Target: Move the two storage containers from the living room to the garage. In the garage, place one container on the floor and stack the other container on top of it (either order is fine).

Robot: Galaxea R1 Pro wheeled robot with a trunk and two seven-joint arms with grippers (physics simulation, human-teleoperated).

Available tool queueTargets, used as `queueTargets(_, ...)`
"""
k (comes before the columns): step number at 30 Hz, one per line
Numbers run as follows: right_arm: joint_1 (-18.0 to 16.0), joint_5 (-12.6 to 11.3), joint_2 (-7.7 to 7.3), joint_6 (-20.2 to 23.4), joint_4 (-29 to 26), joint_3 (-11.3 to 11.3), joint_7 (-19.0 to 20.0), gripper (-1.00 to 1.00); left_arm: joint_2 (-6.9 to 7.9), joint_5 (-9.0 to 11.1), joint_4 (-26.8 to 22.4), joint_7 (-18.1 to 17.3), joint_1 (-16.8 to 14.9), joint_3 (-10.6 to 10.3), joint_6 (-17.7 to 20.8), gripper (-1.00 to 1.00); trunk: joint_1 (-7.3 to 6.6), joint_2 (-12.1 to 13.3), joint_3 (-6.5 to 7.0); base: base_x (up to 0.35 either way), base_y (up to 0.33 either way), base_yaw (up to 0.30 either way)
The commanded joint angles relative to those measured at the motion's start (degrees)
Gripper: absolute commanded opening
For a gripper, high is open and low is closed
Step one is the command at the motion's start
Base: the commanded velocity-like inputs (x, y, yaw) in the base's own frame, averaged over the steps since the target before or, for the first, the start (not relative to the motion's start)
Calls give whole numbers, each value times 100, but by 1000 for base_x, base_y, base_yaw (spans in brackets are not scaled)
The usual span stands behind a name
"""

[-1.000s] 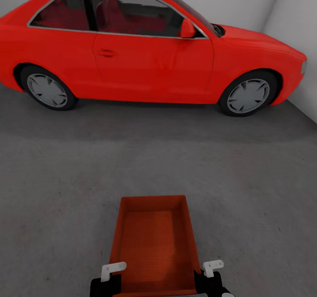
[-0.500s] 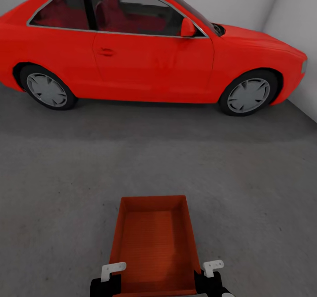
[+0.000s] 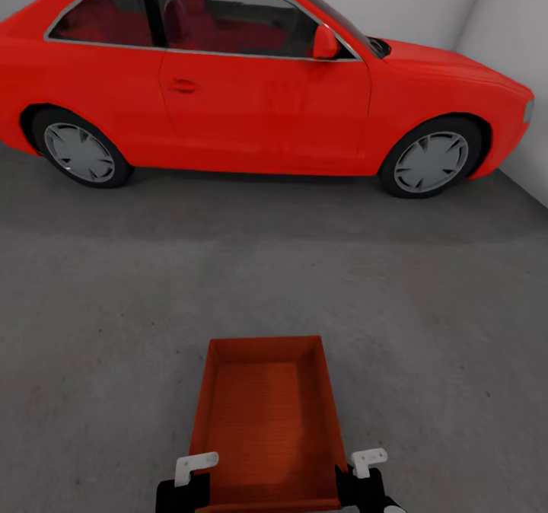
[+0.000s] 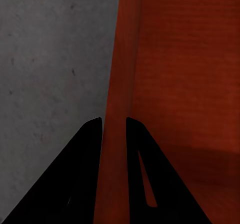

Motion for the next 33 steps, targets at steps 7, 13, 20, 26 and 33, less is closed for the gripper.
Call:
queueTargets(7,-4,28,107,-91,-15,-39,75,-100,-6,3,159,64,1,-38,171,-100,154,-284,-130,0,0,0)
queueTargets(13,-3,28,107,-91,-15,-39,75,-100,-6,3,159,65,1,-38,172,-100,154,-284,-130,0,0,0)
queueTargets(20,-6,28,107,-91,-15,-39,75,-100,-6,0,159,60,1,-34,176,-100,154,-284,-130,0,0,0)
queueTargets(26,-3,30,107,-91,-15,-39,71,-100,-6,2,159,50,1,-21,196,-100,154,-284,-130,0,0,0)
queueTargets(33,-3,45,107,-99,-15,-39,75,100,-6,3,159,46,1,-20,197,100,154,-284,-130,0,0,0)
